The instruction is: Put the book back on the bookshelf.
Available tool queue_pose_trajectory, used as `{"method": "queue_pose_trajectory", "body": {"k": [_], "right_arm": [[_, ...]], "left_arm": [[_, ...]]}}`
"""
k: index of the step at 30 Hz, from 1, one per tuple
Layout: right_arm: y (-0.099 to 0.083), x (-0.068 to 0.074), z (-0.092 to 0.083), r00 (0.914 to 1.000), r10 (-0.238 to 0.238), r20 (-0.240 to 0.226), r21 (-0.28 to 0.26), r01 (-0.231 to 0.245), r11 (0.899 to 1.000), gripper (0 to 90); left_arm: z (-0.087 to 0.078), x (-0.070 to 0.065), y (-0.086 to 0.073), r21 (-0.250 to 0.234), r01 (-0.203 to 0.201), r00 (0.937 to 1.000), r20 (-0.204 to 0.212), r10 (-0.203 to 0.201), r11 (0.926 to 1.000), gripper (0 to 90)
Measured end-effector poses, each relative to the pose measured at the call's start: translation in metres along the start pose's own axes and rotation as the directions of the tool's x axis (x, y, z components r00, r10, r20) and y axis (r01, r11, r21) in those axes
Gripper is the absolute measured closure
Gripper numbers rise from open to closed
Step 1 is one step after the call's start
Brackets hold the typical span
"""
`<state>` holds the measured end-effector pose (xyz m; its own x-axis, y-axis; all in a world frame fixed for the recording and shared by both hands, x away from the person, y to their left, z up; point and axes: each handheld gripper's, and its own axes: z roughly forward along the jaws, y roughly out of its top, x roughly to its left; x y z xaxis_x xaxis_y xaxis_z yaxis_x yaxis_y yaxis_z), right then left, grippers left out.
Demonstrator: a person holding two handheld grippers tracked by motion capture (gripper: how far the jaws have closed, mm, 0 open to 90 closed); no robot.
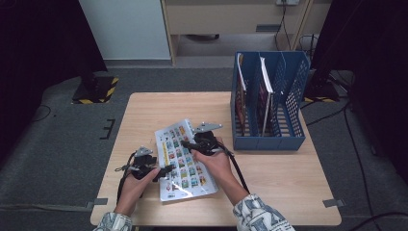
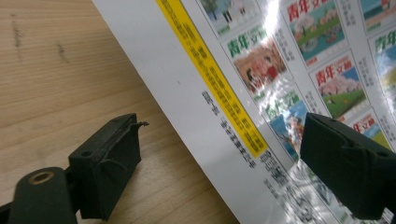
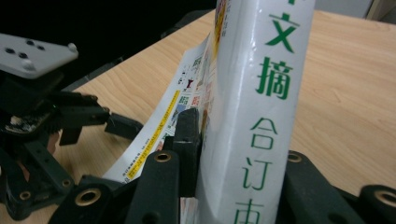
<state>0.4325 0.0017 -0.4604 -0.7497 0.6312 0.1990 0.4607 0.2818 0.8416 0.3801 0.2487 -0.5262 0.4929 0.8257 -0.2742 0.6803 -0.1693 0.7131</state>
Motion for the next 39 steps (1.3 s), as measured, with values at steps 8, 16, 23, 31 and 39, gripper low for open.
{"method": "queue_pose_trajectory", "body": {"k": [8, 16, 23, 31, 39], "right_arm": [[0.005, -0.001, -0.005, 0.9998, -0.018, 0.001, -0.04, 0.018, 0.999, 72.1], [0.009, 0.002, -0.008, 0.9995, -0.032, -0.006, -0.068, 0.031, 0.997, 72.5], [0.01, 0.003, -0.011, 0.9988, -0.045, -0.019, -0.09, 0.043, 0.995, 72.7], [0.011, 0.002, -0.011, 0.9964, -0.074, -0.041, -0.057, 0.071, 0.996, 70.7], [0.016, 0.002, -0.01, 0.9928, -0.105, -0.056, -0.005, 0.105, 0.994, 64.9]], "left_arm": [[0.003, -0.001, 0.0, 0.004, 0.018, 0.998, 0.061, -0.018, 0.9998, 23.5], [0.006, 0.0, -0.001, 0.012, 0.06, 0.9901, 0.127, -0.061, 0.9981, 28.9], [0.003, 0.014, 0.0, -0.001, 0.152, 0.9721, 0.181, -0.149, 0.9884, 47.6], [0.001, 0.016, 0.002, -0.001, 0.168, 0.9716, 0.169, -0.166, 0.9858, 63.2], [0.0, 0.014, 0.004, 0.001, 0.144, 0.9781, 0.152, -0.142, 0.9896, 64.3]]}}
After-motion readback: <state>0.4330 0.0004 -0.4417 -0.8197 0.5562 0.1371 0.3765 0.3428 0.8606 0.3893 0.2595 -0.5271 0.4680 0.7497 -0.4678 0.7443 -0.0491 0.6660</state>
